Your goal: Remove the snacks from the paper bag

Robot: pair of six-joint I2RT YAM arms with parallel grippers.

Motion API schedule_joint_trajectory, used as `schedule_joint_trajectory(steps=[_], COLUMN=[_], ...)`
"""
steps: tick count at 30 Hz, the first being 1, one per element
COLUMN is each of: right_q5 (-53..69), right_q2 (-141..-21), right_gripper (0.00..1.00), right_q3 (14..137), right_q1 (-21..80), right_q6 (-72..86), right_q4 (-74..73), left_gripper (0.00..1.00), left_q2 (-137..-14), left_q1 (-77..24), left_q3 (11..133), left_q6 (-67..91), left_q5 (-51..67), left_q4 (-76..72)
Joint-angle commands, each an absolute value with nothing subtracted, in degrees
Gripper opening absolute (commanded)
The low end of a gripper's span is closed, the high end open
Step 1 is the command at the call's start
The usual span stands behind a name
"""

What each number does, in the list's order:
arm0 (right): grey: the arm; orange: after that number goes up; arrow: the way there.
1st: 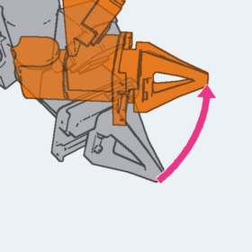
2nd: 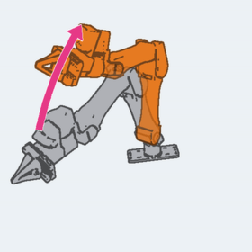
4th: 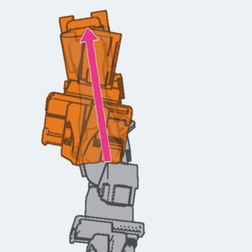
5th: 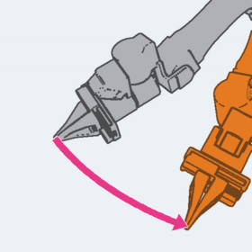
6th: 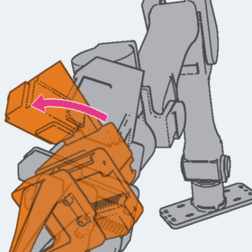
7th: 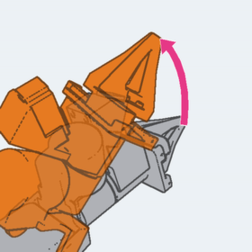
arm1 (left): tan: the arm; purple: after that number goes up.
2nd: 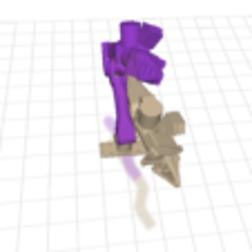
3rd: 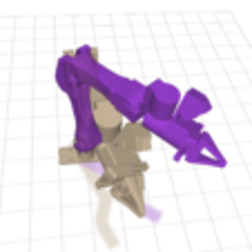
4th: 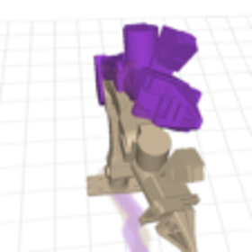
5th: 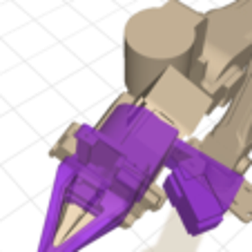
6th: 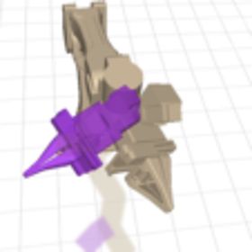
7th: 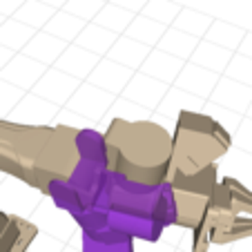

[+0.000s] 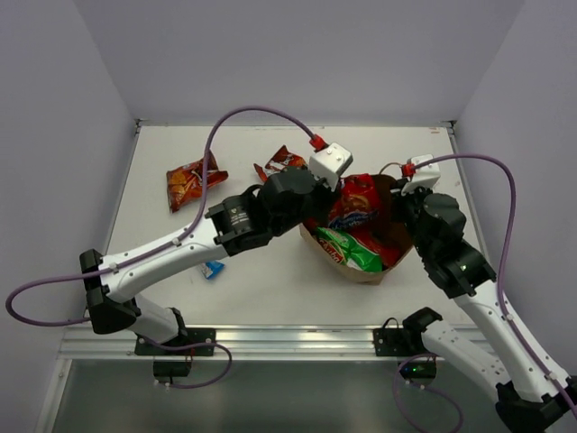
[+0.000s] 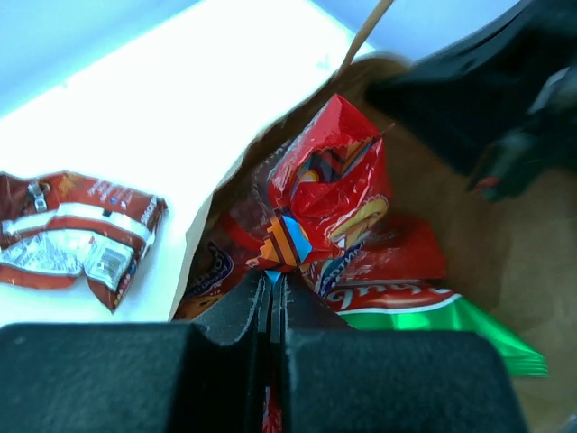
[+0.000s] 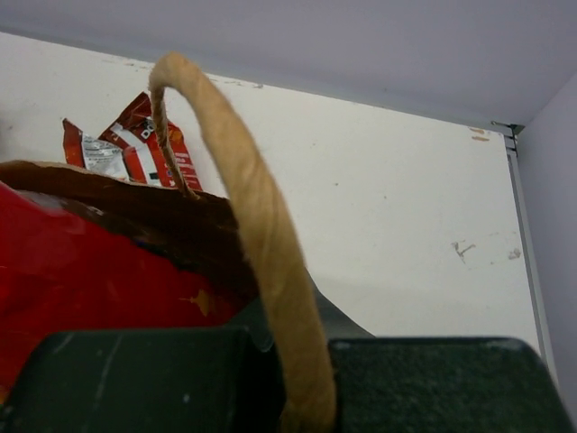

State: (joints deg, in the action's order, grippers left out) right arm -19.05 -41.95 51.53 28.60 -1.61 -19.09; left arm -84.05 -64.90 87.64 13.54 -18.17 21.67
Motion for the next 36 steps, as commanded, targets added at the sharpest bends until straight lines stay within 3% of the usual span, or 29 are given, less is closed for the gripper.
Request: schedule_joint_trajectory(steps=[1,9,16,30,36], right_q5=[-25.57,-30.93,-32.52,-30.86,-31.20], right_q2=[-43.15,-45.35,-45.00,-41.93,-41.49], right_gripper=[0.00,0.00,0.00,0.00,0.00], right_q3=[53.09,53.26,53.61,53.88,53.26], right_q1=[28.56,28.22,25.93,23.91,23.91], right_q6=[-0.44,-0.44,-0.44,-0.44,-0.88], right_q4=[-18.10,-17.93,-18.02,-18.54,-18.54], left_gripper=[0.00,0.00,0.00,0.00,0.00], left_q2=[-79.28,-78.40,-77.35,-73.92,-71.46], left_q1=[-64.78,-63.81,-51.97,-38.94,-37.79], left_q3=[100.78,113.46,116.20,97.49,82.91], left_q6=[10.99,4.85,2.46,4.65,12.20], left_q5=[-17.14,-29.41,-37.43,-36.48,-21.59], left_q4=[14.32,17.66,25.74,27.60,25.57])
